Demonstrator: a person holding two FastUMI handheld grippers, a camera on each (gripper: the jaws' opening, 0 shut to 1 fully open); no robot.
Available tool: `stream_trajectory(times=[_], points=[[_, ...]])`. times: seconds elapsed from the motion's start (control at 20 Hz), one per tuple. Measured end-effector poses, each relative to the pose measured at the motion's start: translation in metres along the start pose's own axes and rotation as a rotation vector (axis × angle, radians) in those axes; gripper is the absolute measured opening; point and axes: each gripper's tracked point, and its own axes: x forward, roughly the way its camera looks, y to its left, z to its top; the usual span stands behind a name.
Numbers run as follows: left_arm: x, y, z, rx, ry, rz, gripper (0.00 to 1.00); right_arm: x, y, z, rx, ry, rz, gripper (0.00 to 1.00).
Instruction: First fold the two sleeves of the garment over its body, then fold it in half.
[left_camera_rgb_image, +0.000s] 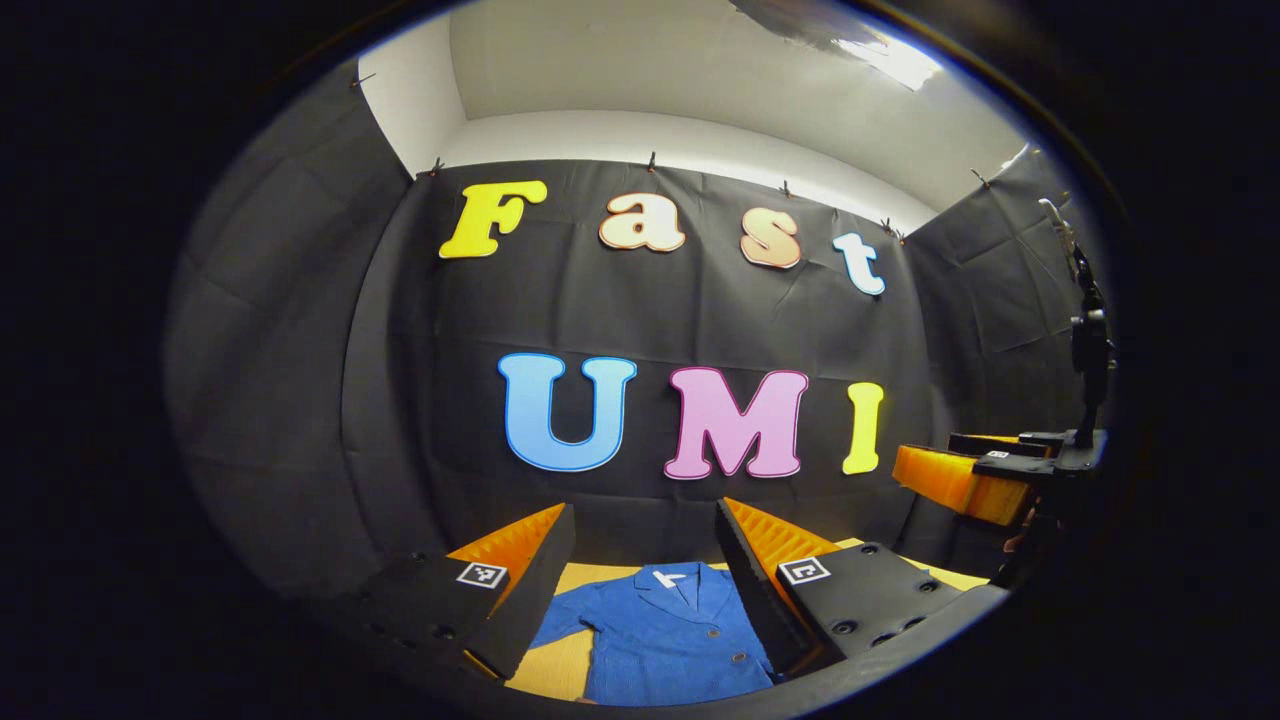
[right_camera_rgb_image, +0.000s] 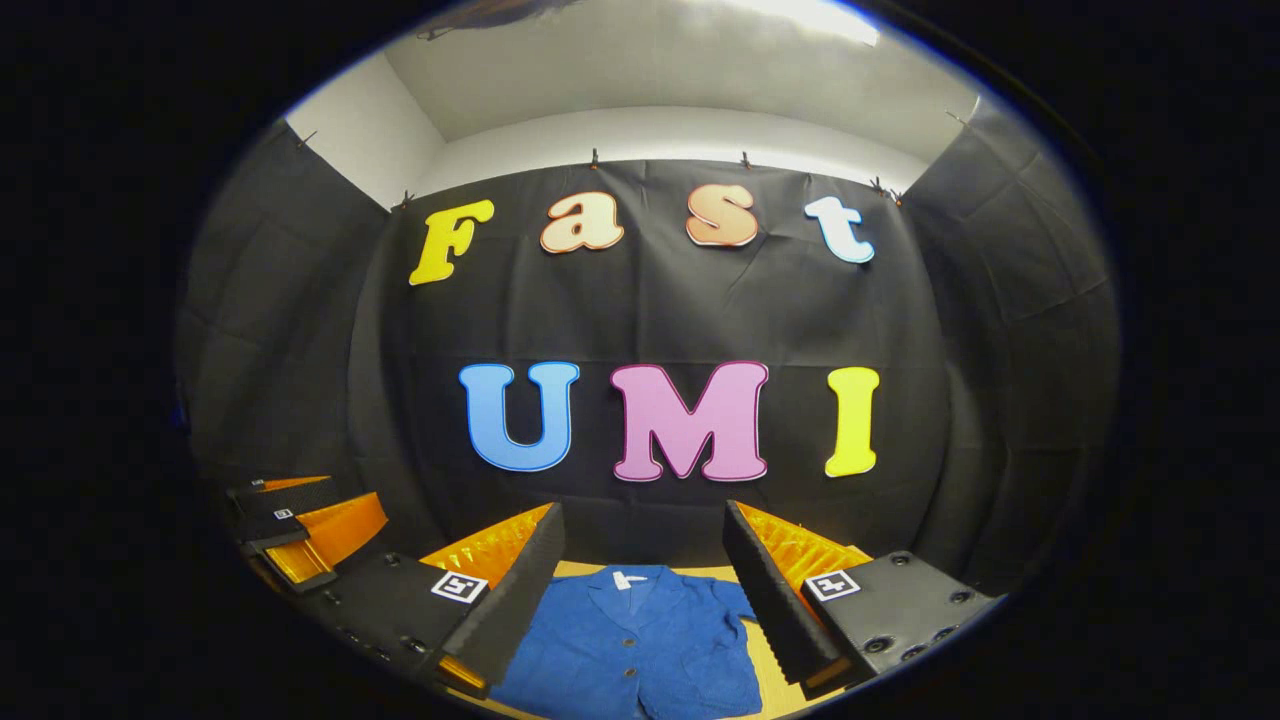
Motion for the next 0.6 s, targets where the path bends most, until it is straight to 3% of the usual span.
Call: stream_trajectory(times=[0.15,0.3,0.6], points=[[-0.002,-0.001,-0.009,-0.006,0.027,0.009,0.81,0.015,-0.006,-0.005,-0.014,0.015,-0.001,0.99],[-0.003,-0.009,-0.020,-0.002,0.055,-0.003,0.81,0.032,-0.013,-0.009,-0.025,0.026,0.005,0.96],[0.004,-0.019,-0.028,0.015,0.089,0.022,0.81,0.076,-0.056,-0.036,0.051,0.106,-0.076,0.99]])
